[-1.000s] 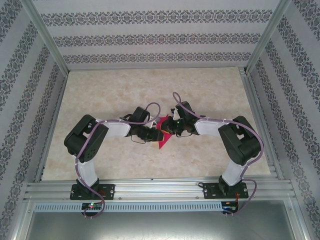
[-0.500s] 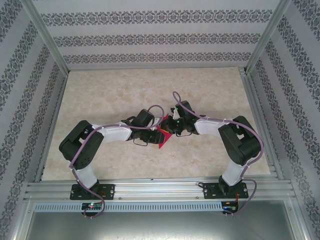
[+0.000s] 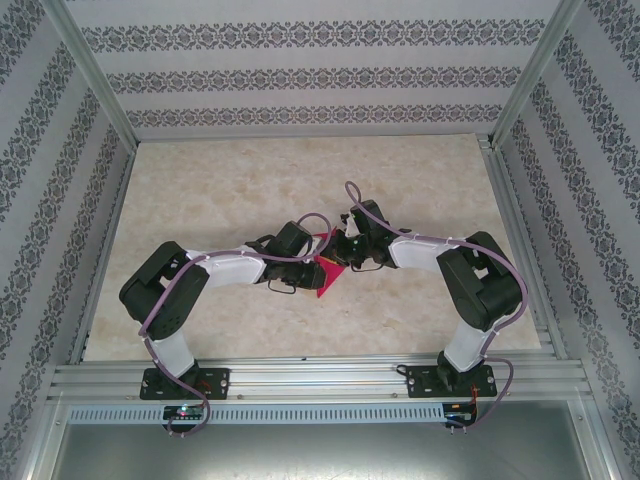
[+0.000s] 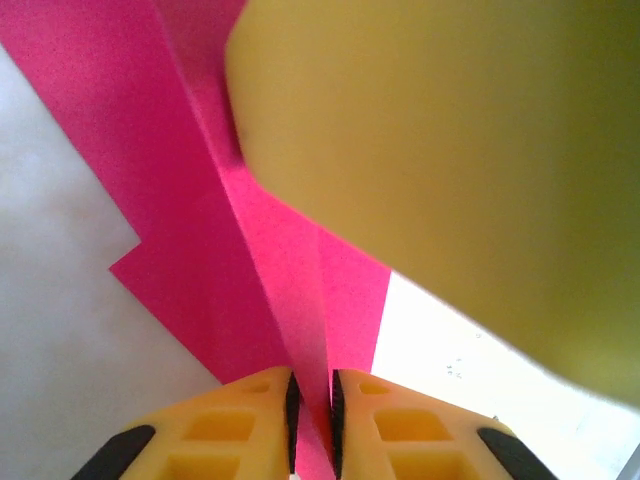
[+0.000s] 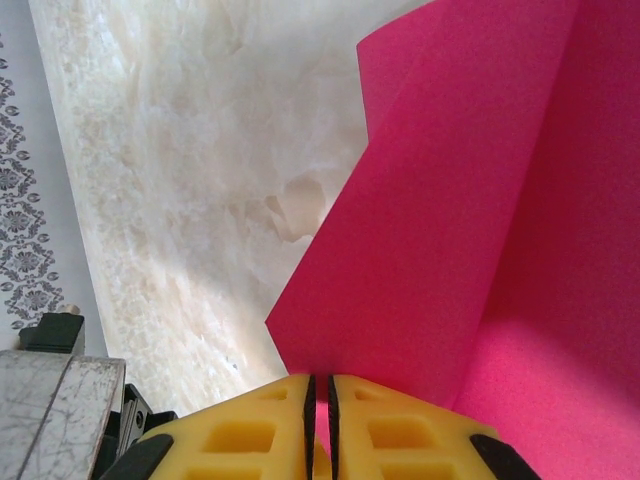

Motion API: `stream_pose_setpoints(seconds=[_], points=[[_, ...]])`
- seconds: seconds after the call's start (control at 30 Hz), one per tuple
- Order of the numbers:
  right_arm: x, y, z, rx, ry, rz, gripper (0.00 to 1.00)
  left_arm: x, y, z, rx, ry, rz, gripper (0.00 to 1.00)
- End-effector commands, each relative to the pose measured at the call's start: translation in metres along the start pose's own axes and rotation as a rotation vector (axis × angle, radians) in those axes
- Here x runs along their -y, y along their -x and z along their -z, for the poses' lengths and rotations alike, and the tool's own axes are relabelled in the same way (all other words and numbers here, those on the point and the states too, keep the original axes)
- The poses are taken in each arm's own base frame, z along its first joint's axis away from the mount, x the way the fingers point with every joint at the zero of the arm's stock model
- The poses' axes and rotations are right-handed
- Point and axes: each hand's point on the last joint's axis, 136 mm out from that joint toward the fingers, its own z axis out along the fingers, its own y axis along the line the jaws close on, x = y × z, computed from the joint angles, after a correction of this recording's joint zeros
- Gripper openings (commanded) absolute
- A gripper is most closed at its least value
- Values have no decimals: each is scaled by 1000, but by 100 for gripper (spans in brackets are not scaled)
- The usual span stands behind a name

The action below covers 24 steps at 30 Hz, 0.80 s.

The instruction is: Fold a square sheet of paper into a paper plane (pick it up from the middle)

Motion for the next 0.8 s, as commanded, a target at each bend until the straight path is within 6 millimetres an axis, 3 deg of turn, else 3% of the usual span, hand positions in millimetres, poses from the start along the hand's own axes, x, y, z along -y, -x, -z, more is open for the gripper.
stream_pose_setpoints(seconds=[0.0,0.17,0.5,0.77], points=[[-2,1,-1,-7,-3,8,15,-3,-5,-2,-22,30,-31,13],[-2,-1,3,-6,-2,9,17,2,-7,0,-35,1,-66,5],[-2,-6,36,54,-17,35,19,4,-5,2,-57,-168,-11,4],[-3,-19,32,31,-7,44,17,-2,-11,-2,-100,-230,24,5]])
